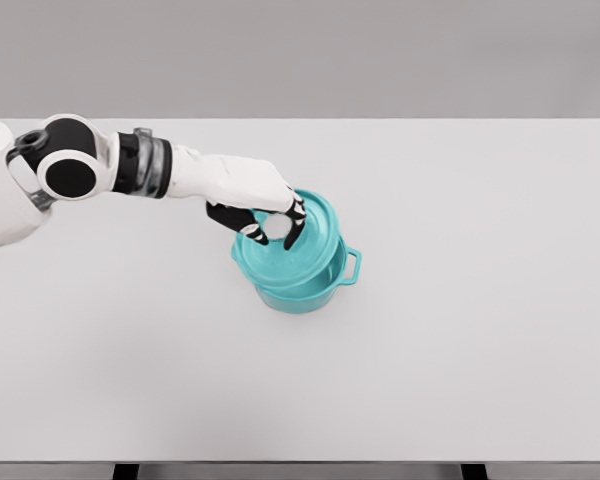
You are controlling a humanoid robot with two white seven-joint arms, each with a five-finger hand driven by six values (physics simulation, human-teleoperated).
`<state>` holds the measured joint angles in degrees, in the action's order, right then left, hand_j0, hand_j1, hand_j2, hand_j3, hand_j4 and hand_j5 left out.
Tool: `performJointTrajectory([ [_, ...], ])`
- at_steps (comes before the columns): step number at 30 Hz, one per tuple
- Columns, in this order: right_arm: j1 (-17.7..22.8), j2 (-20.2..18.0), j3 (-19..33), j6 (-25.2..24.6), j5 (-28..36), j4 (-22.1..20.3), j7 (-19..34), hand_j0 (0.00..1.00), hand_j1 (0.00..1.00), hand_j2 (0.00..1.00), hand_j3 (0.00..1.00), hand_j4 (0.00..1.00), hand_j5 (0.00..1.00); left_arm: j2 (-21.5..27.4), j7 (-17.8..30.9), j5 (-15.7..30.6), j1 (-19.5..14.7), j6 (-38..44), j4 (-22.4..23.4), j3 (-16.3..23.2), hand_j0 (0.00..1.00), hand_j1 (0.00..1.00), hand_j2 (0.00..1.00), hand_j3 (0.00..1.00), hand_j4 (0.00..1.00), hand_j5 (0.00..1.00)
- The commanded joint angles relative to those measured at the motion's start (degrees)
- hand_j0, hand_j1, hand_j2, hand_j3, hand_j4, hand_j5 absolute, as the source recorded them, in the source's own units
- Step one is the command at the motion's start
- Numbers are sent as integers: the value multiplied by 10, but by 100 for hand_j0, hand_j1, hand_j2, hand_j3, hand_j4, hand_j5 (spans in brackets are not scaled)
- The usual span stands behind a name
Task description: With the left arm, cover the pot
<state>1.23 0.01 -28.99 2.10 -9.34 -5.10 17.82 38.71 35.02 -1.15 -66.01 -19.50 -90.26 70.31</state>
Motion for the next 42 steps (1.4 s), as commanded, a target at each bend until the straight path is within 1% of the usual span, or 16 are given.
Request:
performJointTrajectory([
  [1, 0, 0, 0, 0, 0, 0, 0, 100, 100, 100, 100, 100, 100, -3, 0, 2, 0, 1, 0, 2, 40, 40, 40, 40, 40, 40],
  [7, 0, 0, 0, 0, 0, 0, 0, 100, 100, 100, 100, 100, 100, -4, 0, 2, 4, 1, 2, 12, 41, 41, 41, 41, 41, 41],
  [17, 0, 0, 0, 0, 0, 0, 0, 100, 100, 100, 100, 100, 100, -18, 0, -3, 3, 2, 22, 15, 43, 43, 43, 43, 43, 43],
  [21, 0, 0, 0, 0, 0, 0, 0, 100, 100, 100, 100, 100, 100, -20, 0, -3, 5, 1, 30, 18, 47, 47, 47, 47, 47, 47],
  [26, 0, 0, 0, 0, 0, 0, 0, 100, 100, 100, 100, 100, 100, -21, 0, -3, 5, 1, 30, 18, 48, 48, 48, 48, 48, 48],
  [35, 0, 0, 1, 0, 0, 0, 0, 100, 100, 100, 100, 100, 100, -24, 0, -3, 6, 1, 30, 18, 56, 56, 56, 56, 56, 56],
  [39, 0, 0, 0, 0, 0, 0, 0, 100, 100, 100, 100, 100, 100, -24, 0, -3, 6, 2, 30, 18, 58, 58, 58, 58, 58, 58],
  [42, 0, 0, 0, 0, 0, 0, 0, 100, 100, 100, 100, 100, 100, -25, 0, -3, 6, 2, 30, 18, 63, 63, 63, 63, 63, 63],
])
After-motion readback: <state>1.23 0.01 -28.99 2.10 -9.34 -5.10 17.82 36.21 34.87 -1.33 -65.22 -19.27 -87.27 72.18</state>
